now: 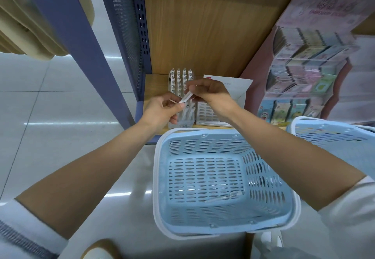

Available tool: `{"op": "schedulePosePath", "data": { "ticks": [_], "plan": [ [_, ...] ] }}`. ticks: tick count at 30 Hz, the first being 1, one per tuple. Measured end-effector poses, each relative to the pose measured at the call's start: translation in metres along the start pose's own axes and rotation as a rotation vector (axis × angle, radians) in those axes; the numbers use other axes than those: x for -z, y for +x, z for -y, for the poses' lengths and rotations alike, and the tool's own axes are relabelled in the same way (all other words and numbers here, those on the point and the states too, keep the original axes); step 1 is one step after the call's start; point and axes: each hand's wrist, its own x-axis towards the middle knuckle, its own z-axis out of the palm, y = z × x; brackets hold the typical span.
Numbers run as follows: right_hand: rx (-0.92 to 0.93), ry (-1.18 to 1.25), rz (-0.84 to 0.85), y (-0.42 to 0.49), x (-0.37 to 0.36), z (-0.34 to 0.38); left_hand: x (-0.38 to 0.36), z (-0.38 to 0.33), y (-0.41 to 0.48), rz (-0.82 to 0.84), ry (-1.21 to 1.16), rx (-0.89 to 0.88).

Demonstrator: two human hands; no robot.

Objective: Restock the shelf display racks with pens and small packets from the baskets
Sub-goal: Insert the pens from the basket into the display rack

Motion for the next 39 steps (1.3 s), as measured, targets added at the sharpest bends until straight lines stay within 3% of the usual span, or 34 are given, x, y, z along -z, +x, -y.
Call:
{"op": "schedulePosePath", "data": {
  "ticks": [4, 8, 11, 13, 18, 25, 31, 39],
  "plan": [
    [0.056, 0.007, 0.036, -0.003, 0.007, 0.004, 0.000, 0.001, 0.004, 0.024, 0.034, -0.047],
    [0.123, -0.120, -0.119, 0.007, 0.023, 0.012, 0.009, 0.010, 0.016, -0.050, 0.528, -0.275],
    [0.218, -0.486, -0.051, 0.006, 0.020, 0.008, 0.014, 0.021, 0.018, 0.121, 0.851, -0.394],
    [0.289, -0.578, -0.024, 0.002, 0.009, -0.002, 0.013, 0.027, 0.014, 0.240, 0.972, -0.380],
    [0.366, -0.635, -0.035, -0.002, -0.010, -0.017, 0.020, 0.029, 0.012, 0.292, 0.961, -0.362],
    [0.445, -0.564, -0.187, -0.005, -0.007, -0.006, 0.023, 0.033, 0.013, 0.300, 0.971, -0.391],
    [0.357, -0.673, -0.065, -0.001, -0.015, -0.031, 0.026, 0.039, 0.013, 0.286, 0.981, -0.421],
    [0.367, -0.803, -0.074, 0.013, -0.019, -0.045, 0.028, 0.040, 0.015, 0.242, 0.929, -0.413]
  ]
}}
